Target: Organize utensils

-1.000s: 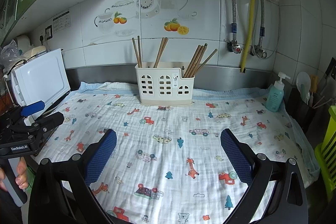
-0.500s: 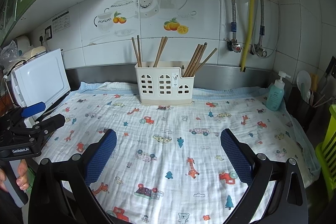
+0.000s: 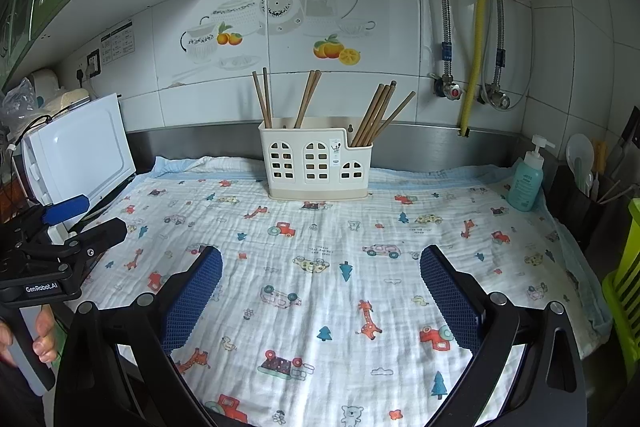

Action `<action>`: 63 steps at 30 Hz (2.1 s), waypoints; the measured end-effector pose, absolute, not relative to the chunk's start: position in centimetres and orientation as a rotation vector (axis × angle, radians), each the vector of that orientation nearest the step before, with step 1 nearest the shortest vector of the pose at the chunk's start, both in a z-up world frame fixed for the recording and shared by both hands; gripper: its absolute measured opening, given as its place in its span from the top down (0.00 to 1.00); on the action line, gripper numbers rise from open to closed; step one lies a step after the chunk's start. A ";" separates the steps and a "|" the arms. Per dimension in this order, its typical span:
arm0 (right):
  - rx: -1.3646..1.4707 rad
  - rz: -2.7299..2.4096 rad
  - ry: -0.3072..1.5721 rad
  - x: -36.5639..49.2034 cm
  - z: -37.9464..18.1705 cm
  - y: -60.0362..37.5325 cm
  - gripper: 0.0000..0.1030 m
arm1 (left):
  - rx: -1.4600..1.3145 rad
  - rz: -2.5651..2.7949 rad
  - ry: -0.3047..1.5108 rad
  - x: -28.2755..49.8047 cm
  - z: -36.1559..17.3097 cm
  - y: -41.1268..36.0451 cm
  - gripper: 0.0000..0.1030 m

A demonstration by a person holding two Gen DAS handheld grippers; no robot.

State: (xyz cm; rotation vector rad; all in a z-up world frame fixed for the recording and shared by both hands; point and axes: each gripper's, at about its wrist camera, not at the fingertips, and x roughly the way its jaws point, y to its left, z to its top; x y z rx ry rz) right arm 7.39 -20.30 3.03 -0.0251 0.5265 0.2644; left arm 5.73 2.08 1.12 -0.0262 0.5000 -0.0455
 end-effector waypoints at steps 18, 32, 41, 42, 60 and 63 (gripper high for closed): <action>-0.022 0.269 0.524 7.2 3.1 -20.2 0.07 | -0.026 -0.045 0.501 5.7 1.1 2.0 0.05; -0.022 0.269 0.525 7.3 3.1 -20.2 0.07 | -0.025 -0.050 0.506 5.7 0.6 1.8 0.05; -0.018 0.273 0.527 7.3 3.1 -20.1 0.07 | -0.022 -0.052 0.510 5.9 0.6 1.8 0.05; -0.017 0.274 0.527 7.3 3.1 -20.1 0.07 | -0.021 -0.052 0.511 5.8 0.6 1.8 0.05; -0.014 0.275 0.531 7.5 3.1 -20.1 0.07 | -0.018 -0.051 0.518 6.1 0.5 1.9 0.05; -0.014 0.275 0.530 7.5 3.1 -20.1 0.07 | -0.018 -0.052 0.519 6.1 0.5 1.9 0.05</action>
